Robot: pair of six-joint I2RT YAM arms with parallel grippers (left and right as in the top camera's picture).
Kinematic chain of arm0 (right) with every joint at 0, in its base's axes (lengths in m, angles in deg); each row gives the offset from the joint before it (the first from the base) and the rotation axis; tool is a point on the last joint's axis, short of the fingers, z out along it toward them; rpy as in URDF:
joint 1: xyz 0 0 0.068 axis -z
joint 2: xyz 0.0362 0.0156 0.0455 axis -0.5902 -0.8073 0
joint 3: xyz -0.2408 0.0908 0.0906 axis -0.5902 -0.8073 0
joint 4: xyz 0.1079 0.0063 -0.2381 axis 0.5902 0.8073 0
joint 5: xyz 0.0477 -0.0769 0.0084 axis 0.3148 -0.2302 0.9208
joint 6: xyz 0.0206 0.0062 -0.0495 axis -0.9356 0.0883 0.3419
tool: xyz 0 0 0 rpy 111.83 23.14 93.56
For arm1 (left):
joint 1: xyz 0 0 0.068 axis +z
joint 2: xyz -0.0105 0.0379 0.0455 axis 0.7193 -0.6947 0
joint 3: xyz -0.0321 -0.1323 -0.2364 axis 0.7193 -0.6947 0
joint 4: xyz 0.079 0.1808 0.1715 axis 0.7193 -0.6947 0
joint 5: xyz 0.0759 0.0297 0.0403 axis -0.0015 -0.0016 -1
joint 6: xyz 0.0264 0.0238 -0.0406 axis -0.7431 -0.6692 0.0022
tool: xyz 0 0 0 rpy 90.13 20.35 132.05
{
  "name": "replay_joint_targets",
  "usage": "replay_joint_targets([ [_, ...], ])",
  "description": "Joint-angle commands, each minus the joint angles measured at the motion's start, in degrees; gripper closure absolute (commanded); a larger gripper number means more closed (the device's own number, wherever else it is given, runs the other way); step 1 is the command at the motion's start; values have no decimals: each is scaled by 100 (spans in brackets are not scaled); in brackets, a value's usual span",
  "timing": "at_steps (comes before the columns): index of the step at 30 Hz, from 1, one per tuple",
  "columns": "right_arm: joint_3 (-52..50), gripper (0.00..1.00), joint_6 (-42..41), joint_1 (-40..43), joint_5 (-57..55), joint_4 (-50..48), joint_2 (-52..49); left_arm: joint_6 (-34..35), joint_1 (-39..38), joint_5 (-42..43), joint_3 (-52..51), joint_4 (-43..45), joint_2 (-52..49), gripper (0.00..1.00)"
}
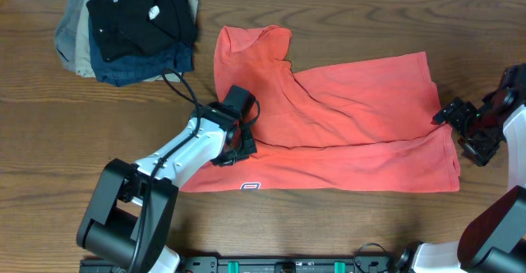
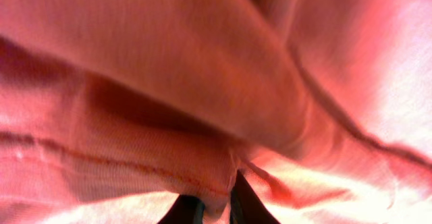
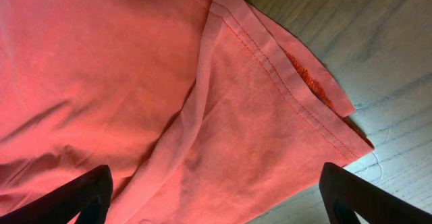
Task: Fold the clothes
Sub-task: 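Grasp the shirt's left sleeve area with the left gripper and lift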
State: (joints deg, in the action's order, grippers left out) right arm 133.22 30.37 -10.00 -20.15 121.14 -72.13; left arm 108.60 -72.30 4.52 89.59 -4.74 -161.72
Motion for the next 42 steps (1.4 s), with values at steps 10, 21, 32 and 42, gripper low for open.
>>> replay_joint_targets([
  [10, 50, 4, 79, -37, 22, 22, -7, -70, 13, -170, 136, 669, 52, 94],
  [21, -50, 3, 79, -81, 22, -13, -7, -227, 13, -214, 133, 1370, 52, 94],
  [32, -50, 3, 79, -111, 22, -28, -7, -249, 13, -214, 133, 1821, 39, 94],
  [42, -50, 3, 81, -111, 17, -28, -7, -251, 13, -212, 133, 2105, 37, 76],
])
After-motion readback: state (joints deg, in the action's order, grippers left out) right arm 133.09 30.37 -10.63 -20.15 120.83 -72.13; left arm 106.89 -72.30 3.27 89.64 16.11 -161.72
